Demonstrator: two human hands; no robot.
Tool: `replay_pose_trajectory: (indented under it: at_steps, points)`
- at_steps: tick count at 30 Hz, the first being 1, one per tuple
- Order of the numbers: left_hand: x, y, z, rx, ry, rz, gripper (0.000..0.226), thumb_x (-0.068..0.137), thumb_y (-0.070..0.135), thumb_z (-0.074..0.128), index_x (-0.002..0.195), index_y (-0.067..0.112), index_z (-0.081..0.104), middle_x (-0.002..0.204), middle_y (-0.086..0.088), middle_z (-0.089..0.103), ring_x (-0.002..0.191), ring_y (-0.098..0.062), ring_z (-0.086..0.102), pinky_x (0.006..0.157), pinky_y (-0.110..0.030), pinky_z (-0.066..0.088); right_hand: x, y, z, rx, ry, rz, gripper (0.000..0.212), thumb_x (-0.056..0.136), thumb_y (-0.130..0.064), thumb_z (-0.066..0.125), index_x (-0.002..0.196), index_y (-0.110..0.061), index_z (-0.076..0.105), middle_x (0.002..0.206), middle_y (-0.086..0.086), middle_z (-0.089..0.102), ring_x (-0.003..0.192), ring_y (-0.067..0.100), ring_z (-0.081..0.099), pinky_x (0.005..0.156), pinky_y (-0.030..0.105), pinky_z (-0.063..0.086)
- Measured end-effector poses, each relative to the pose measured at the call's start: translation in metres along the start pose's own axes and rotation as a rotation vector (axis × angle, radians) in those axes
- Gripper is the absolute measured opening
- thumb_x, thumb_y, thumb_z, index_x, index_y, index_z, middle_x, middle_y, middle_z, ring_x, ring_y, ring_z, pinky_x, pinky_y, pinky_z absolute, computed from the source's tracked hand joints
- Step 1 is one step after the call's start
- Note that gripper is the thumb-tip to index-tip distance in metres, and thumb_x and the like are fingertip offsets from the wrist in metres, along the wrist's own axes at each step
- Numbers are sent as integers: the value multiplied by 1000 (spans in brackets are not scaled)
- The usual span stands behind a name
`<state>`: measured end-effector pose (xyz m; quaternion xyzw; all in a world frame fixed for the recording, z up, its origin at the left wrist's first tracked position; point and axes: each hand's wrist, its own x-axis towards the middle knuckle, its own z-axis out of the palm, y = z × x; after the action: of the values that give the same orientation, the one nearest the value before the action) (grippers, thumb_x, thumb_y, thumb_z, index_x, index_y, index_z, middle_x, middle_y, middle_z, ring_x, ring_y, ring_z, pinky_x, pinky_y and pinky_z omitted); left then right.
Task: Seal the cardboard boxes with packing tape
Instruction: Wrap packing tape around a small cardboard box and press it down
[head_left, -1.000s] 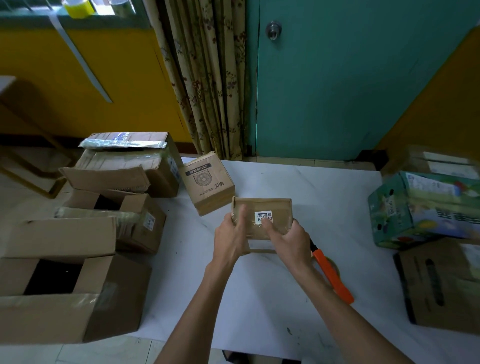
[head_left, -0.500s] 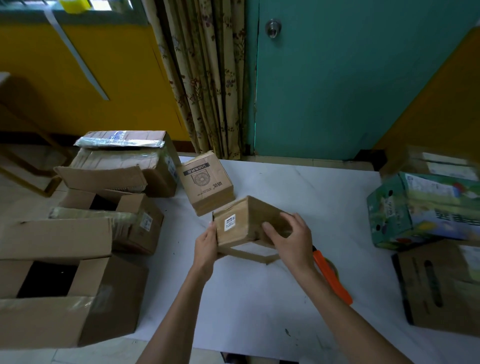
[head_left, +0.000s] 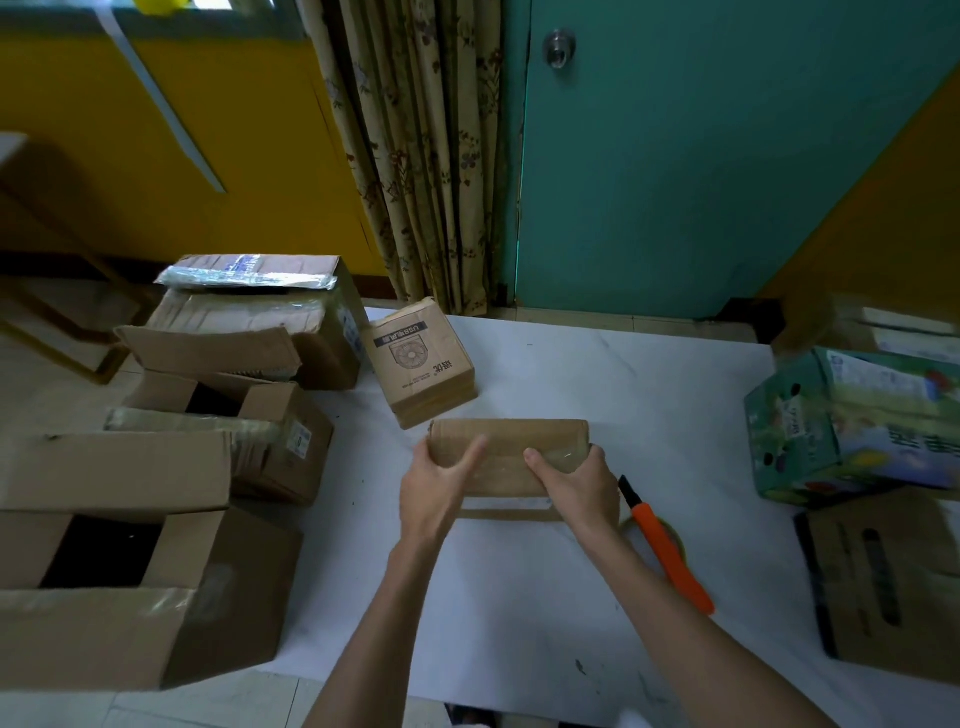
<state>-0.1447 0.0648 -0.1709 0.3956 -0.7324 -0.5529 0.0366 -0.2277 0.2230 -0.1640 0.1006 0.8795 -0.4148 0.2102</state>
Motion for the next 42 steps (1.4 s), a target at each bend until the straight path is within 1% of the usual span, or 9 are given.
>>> replay_pose_trajectory:
  at_steps: [6, 9, 16, 19, 23, 27, 32, 38, 42]
  points:
    - [-4, 1, 13, 172, 90, 28, 88, 70, 61, 83, 138, 27, 38, 116, 9, 55, 102, -13, 58, 87, -35, 57, -1, -3, 2, -70, 19, -12, 90, 64, -66, 80, 127, -10, 46, 120, 6, 60, 110, 28, 61, 84, 36, 52]
    - [-7, 3, 12, 89, 141, 33, 69, 85, 47, 77, 139, 18, 45, 114, 3, 60, 94, -11, 58, 80, -24, 53, -1, 1, 4, -36, 31, -34, 77, 68, -66, 76, 120, -15, 50, 115, 3, 64, 105, 25, 63, 87, 40, 54]
    - [-2, -3, 0, 206, 121, 110, 46, 102, 36, 56, 138, 8, 52, 121, -6, 64, 98, -14, 59, 89, -34, 55, 0, 9, 1, 47, 15, -54, 55, 84, -54, 69, 120, -14, 55, 112, 1, 66, 98, 19, 62, 76, 29, 47]
    - [6, 5, -3, 288, 63, 41, 45, 102, 41, 54, 131, 7, 51, 117, -9, 64, 90, -14, 58, 80, -31, 54, 5, 3, -2, -16, -19, -40, 64, 83, -55, 69, 123, -10, 49, 120, 7, 63, 102, 22, 59, 82, 32, 48]
    - [8, 10, 3, 362, -17, -47, 83, 77, 71, 72, 130, 17, 38, 112, 4, 53, 102, -21, 59, 85, -40, 56, 11, -5, -7, -84, -109, 62, 101, 73, -64, 74, 142, -5, 30, 134, 13, 54, 120, 32, 56, 81, 32, 45]
    - [9, 7, 7, 336, 9, -49, 76, 80, 68, 70, 129, 18, 39, 111, 3, 54, 101, -20, 60, 86, -43, 58, 19, 1, -6, -98, -122, 69, 75, 69, -73, 70, 108, -11, 58, 103, 2, 66, 90, 21, 63, 71, 32, 51]
    - [10, 1, 6, 410, 109, 25, 46, 101, 57, 42, 121, 16, 46, 97, 1, 60, 85, -17, 63, 82, -45, 59, 19, 3, -5, -115, -65, 17, 51, 89, -64, 54, 74, -16, 50, 74, 0, 58, 64, 15, 54, 51, 28, 35]
    - [15, 7, 5, 471, 93, 7, 34, 107, 50, 31, 110, 18, 44, 94, -4, 61, 75, -12, 55, 78, -41, 56, 27, 5, 0, 21, -97, 68, 48, 91, -56, 58, 92, -8, 59, 87, 4, 63, 82, 24, 61, 64, 31, 44]
    - [19, 14, 3, 502, 9, -54, 59, 92, 73, 47, 113, 19, 39, 100, 1, 59, 87, -17, 61, 83, -43, 57, 32, -2, -3, 70, -135, 138, 49, 89, -50, 65, 105, -5, 61, 102, 8, 66, 93, 26, 63, 75, 32, 49]
